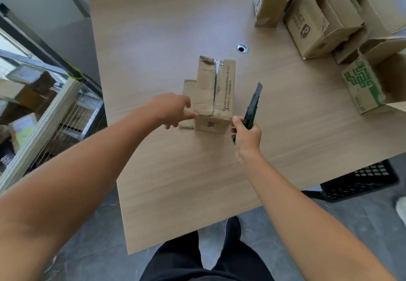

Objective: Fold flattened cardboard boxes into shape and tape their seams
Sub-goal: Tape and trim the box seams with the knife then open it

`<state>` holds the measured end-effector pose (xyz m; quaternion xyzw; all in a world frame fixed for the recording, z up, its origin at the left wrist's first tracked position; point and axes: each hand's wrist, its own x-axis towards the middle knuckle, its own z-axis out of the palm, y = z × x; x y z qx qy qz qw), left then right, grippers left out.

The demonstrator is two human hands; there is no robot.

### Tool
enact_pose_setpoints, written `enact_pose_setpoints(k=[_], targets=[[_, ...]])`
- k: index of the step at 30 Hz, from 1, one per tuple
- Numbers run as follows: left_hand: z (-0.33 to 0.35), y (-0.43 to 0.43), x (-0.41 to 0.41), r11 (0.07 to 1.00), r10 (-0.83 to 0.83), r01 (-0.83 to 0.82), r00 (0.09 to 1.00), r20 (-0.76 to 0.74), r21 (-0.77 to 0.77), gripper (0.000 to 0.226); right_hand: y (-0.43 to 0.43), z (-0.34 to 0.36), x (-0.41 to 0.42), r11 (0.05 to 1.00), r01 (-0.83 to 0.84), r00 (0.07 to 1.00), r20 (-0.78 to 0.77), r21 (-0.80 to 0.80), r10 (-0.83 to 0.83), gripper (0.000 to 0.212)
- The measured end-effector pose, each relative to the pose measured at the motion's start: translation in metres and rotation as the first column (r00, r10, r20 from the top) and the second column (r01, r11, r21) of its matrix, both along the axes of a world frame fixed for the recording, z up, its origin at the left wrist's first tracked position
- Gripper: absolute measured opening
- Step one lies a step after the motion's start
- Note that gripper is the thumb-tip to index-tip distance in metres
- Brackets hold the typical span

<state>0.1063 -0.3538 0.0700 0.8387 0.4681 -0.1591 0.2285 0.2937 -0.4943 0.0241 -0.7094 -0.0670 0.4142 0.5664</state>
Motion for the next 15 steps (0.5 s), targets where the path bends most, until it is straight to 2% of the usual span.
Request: enact_pose_setpoints(k=[3, 5, 7, 8, 9, 10, 11, 13, 15], targets=[[-0.012, 0.012, -0.002, 0.998, -0.046, 0.047, 0.999, 0.022, -0.04, 0.033, 0.008, -0.007, -0.004, 0.998, 0.055, 0.997, -0.054, 0.017, -0.054, 0.015], [-0.017, 0.015, -0.003, 0.997, -0.065, 0.067, 0.997, 0.047, -0.048, 0.031, 0.007, -0.012, -0.003, 0.999, 0.034, 0.999, -0.041, 0.015, -0.033, 0.013], [-0.021, 0.018, -0.004, 0.997, -0.081, 0.082, 0.994, 0.066, -0.004, 0.035, 0.003, -0.017, 0.0, 0.996, -0.065, 0.993, 0.095, -0.066, 0.071, 0.009], [-0.022, 0.019, -0.005, 0.996, -0.089, 0.087, 0.993, 0.076, 0.019, 0.037, -0.001, -0.019, 0.002, 0.984, -0.115, 0.959, 0.242, -0.137, 0.146, 0.008], [-0.023, 0.019, -0.006, 0.996, -0.091, 0.089, 0.992, 0.089, 0.029, 0.038, -0.004, -0.022, 0.005, 0.974, -0.126, 0.883, 0.426, -0.188, 0.197, 0.01], [-0.025, 0.019, -0.006, 0.996, -0.088, 0.085, 0.991, 0.103, 0.026, 0.039, -0.006, -0.023, 0.008, 0.981, -0.123, 0.785, 0.59, -0.151, 0.189, 0.011], [-0.027, 0.019, -0.006, 0.997, -0.081, 0.079, 0.99, 0.113, 0.017, 0.038, -0.006, -0.023, 0.011, 0.985, -0.17, 0.68, 0.718, -0.039, 0.146, 0.01], [-0.028, 0.02, -0.004, 0.997, -0.068, 0.072, 0.989, 0.13, -0.022, 0.036, 0.0, -0.028, 0.013, 0.891, -0.447, 0.442, 0.886, 0.079, 0.143, 0.017], [-0.027, 0.022, -0.001, 0.995, -0.063, 0.073, 0.987, 0.146, -0.069, 0.035, 0.011, -0.042, 0.017, 0.763, -0.646, 0.258, 0.943, 0.006, 0.211, 0.031]])
